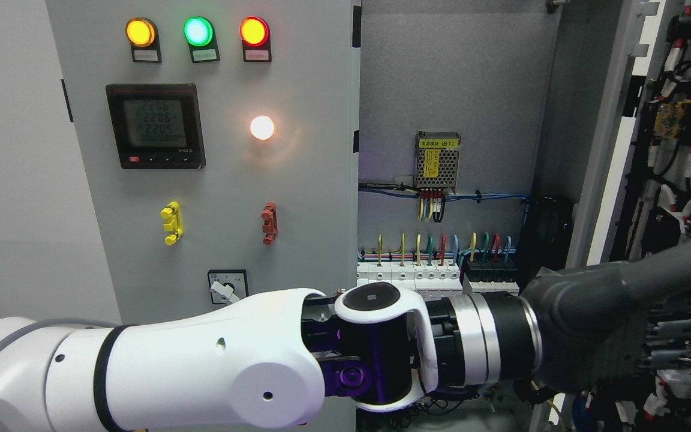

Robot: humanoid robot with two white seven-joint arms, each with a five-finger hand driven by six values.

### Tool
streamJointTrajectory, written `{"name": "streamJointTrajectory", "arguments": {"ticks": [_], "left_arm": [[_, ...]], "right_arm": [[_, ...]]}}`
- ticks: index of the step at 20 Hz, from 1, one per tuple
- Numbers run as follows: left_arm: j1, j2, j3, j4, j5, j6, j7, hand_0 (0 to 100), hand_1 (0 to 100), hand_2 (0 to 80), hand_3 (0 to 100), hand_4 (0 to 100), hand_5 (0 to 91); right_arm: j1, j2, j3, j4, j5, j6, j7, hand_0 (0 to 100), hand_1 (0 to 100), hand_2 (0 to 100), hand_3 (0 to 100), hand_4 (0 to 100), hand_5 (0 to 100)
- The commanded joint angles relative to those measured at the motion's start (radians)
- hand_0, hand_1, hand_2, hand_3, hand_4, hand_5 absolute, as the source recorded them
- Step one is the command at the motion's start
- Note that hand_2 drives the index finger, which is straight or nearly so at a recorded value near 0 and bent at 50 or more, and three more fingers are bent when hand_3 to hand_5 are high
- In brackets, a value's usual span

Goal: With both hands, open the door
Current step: 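Push the left hand behind the door edge and swing the door outward, then press the left hand against the door to open it wider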

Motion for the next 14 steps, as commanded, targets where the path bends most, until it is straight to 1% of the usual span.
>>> {"name": "streamJointTrajectory", "arguments": {"ticks": [1,7,9,14], "left_arm": [[0.017,-0.171,0.023,0.073,-0.058,-0.002,0.001,12,39,0.0,0,0,0.0],[0.02,-0.18,0.021,0.124,-0.064,-0.002,0.001,12,39,0.0,0,0,0.0],[0.023,-0.208,0.021,0.153,-0.065,-0.002,0.001,12,39,0.0,0,0,0.0],[0.026,-0.214,0.021,0.159,-0.075,-0.001,0.001,12,39,0.0,0,0,0.0]], "right_arm": [[0.0,0.0,0.0,0.0,0.0,0.0,0.0,12,39,0,0,0,0],[0.0,0.0,0.0,0.0,0.0,0.0,0.0,12,39,0,0,0,0],[0.0,0.0,0.0,0.0,0.0,0.0,0.0,12,39,0,0,0,0],[0.0,0.0,0.0,0.0,0.0,0.0,0.0,12,39,0,0,0,0]]}}
